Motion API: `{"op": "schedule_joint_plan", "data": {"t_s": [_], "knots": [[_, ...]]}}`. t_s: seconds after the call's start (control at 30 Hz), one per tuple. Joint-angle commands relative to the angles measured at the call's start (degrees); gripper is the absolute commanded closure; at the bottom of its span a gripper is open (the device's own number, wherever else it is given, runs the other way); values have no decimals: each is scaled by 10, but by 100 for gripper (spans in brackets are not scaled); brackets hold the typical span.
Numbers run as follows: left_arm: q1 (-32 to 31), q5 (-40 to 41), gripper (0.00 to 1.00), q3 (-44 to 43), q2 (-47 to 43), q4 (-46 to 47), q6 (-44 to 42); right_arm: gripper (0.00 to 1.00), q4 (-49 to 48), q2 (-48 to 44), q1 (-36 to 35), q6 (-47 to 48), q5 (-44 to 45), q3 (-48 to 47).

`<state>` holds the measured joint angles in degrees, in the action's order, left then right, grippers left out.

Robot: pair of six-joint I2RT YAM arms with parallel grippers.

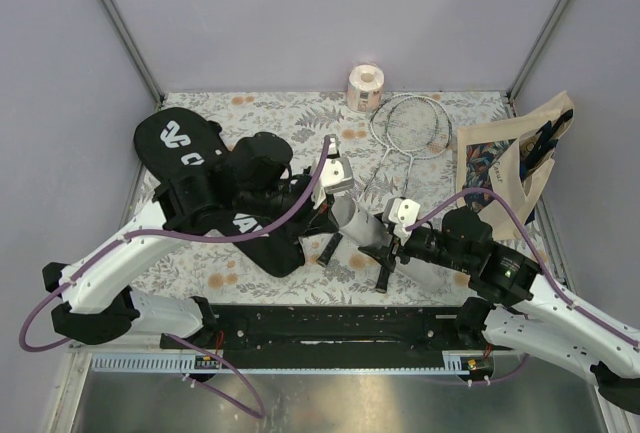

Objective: Pack up the badminton gear
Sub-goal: Close the lid on the shuttle tube.

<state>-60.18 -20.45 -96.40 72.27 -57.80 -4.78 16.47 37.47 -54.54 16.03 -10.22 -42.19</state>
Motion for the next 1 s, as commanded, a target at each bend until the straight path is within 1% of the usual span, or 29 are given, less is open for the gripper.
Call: {"op": "schedule_joint_plan", "data": {"t_s": [0.0, 0.13, 0.3, 0.63, 0.77, 0.97], "knots": [[6, 2, 100, 2, -20, 43, 17, 61, -33, -13, -3, 6, -2, -18], [13, 17, 100, 51, -56, 120, 46, 61, -29, -11, -3, 8, -1, -15], [20, 13, 100, 69, -67, 160, 76, 61, -29, -10, -3, 9, -3, -15], [23, -64, 100, 83, -46, 182, 106, 61, -33, -5, -3, 11, -3, -17], [23, -70, 100, 97, -42, 178, 109, 61, -35, -6, -3, 10, -1, -18], [23, -51, 100, 91, -42, 148, 97, 61, -36, -9, -3, 12, 6, -16]]}}
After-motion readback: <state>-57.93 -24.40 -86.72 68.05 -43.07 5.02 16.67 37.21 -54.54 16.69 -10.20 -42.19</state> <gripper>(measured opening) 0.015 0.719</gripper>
